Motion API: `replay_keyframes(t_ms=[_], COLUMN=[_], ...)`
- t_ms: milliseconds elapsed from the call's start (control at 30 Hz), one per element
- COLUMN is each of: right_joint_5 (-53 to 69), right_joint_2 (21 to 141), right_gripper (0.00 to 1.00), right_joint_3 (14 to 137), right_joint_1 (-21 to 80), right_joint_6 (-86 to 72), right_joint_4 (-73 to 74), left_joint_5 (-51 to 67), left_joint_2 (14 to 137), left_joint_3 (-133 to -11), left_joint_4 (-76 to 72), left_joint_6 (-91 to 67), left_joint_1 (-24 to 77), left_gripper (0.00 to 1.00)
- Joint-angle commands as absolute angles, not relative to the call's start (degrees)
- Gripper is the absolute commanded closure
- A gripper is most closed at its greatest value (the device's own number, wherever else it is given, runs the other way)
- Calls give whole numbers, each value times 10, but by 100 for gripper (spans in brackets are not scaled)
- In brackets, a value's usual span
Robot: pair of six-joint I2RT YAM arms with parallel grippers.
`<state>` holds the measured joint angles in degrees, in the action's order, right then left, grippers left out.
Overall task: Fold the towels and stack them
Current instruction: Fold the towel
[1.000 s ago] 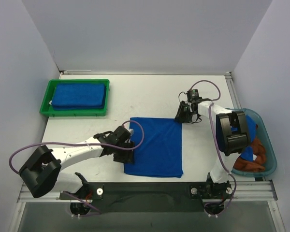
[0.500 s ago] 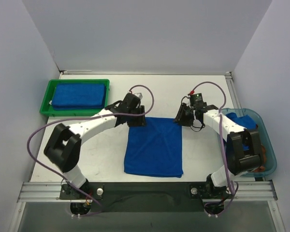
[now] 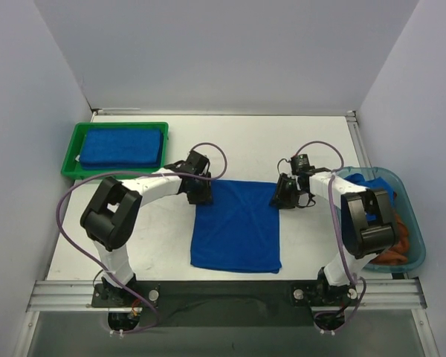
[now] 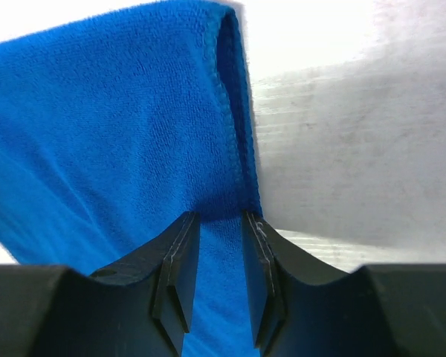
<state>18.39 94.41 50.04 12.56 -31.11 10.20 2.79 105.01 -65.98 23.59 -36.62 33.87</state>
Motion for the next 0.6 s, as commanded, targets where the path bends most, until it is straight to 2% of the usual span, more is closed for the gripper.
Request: replay_keyframes(t_ms=[0,67,200,233,300,333,367,433,567], right_joint_5=[161,158,168,169,166,154,142,120,107], right_joint_2=[973,976,952,943,940,940,942,952,990], right_gripper=[70,70,69,69,67,64,62,57,55], right_joint_3=[516,520,547,556,595,611,623,654,712], right_joint_1=[116,113,115,113,115,114,114,115,115], right_joint_6=[-300,-287,-236,-222,-165,-143,-124,-58,46], right_joint_4=[114,114,120,132,151,163,180,192,244], left_joint_5=[9,13,12,9,-10,-24,-48,-61,-72], left_joint_2=[1042,1039,1000,992,974,971,969,973,1006], left_joint_3=[-646,-647,-663,-667,-680,-685,-689,-709,-752], left_joint_4=[224,226,238,238,239,244,244,252,265], left_joint_6=[-368,-362,-327,-303,-270,-254,-217,-175,-74], left_joint_1=[324,320,319,319,319,319,318,319,318], left_gripper=[52,52,39,33,26,16,13,12,11])
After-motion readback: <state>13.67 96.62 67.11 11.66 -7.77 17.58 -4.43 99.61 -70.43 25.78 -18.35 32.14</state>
